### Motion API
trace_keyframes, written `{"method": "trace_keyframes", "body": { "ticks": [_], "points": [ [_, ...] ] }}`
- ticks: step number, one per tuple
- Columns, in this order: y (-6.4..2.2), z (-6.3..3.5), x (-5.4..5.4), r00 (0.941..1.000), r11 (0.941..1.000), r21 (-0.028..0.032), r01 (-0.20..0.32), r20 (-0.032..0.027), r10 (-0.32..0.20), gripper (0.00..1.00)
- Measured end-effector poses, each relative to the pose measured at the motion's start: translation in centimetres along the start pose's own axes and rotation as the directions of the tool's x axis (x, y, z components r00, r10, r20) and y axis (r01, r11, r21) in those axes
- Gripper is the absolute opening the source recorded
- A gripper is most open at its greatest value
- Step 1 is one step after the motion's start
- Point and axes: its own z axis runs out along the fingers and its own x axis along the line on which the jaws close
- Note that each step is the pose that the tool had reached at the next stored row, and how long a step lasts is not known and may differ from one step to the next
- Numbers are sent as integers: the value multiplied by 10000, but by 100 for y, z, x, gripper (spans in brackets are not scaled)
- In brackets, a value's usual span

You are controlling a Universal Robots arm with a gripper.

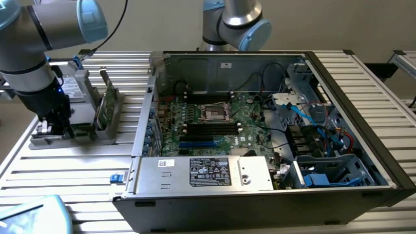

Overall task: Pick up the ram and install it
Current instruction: 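Pick up the ram and move it above insertion slot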

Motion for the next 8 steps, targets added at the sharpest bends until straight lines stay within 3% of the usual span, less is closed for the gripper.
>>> {"method": "trace_keyframes", "body": {
  "ticks": [8],
  "points": [
    [-3, -57, 0, 10000, 10000, 2, 1, 11, -1, 14]
  ]
}}
